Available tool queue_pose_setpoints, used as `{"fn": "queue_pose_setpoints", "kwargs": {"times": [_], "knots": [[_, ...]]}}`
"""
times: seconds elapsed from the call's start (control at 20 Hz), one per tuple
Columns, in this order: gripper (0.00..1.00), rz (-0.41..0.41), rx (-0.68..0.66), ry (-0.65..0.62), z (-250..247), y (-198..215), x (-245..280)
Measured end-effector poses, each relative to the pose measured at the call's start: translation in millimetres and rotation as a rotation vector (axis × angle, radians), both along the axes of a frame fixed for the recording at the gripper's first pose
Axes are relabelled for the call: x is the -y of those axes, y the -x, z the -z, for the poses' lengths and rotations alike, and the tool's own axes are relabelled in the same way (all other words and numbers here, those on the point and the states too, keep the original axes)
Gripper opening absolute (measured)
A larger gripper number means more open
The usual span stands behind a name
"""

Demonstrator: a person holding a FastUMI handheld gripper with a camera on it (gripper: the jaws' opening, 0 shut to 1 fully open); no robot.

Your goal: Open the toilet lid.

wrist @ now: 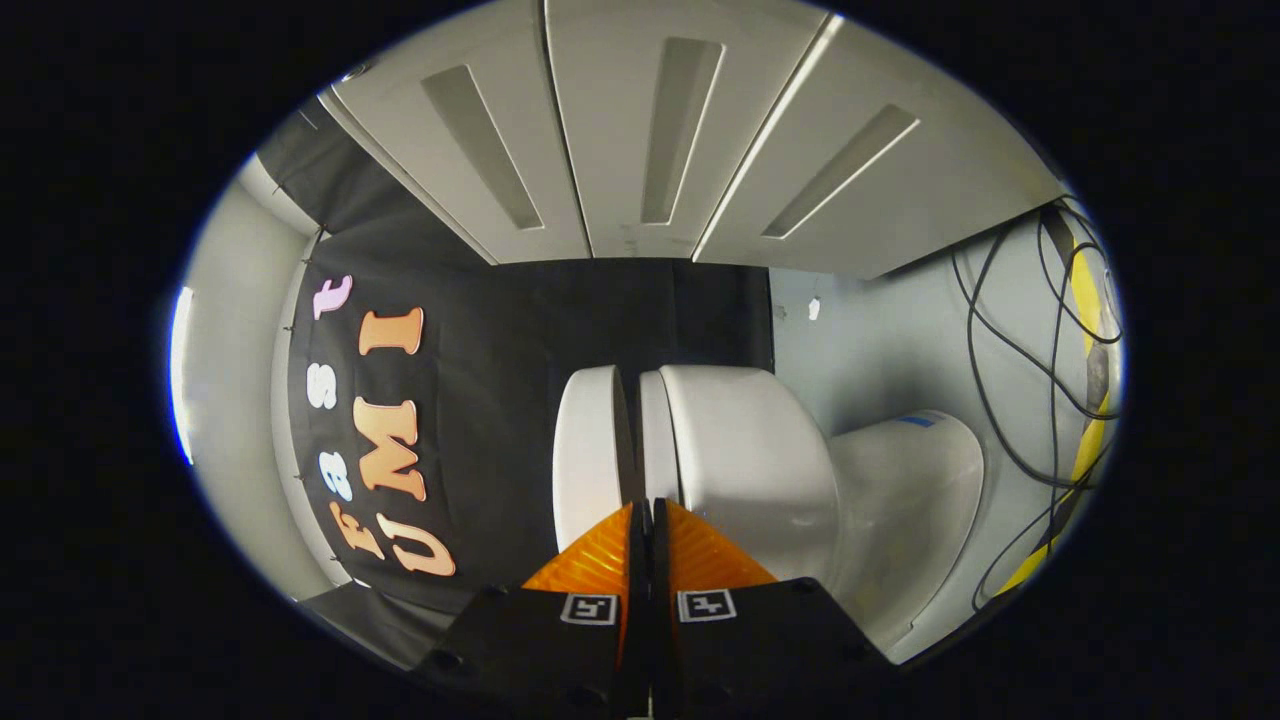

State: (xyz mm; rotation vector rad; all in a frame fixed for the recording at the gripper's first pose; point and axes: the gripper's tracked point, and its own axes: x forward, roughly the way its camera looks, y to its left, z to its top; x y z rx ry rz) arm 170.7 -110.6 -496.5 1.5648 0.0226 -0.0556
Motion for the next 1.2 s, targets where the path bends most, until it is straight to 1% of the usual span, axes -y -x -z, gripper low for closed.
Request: {"fn": "queue_pose_setpoints", "kwargs": {"times": [0.05, 0.2, 0.3, 0.6, 1.2], "knots": [[0.08, 0.005, 0.006, 0.015, 0.0, 0.1, 1.2], [0.08, 0.008, 0.007, 0.000, -0.6, -1.3, 2.4], [0.08, 0.008, -0.004, 0.045, -0.9, -2.5, 3.0], [0.08, 0.011, -0.038, 0.090, -4.3, -3.3, 4.4], [0.08, 0.012, -0.064, 0.103, -13.2, -6.7, 5.4]]}}
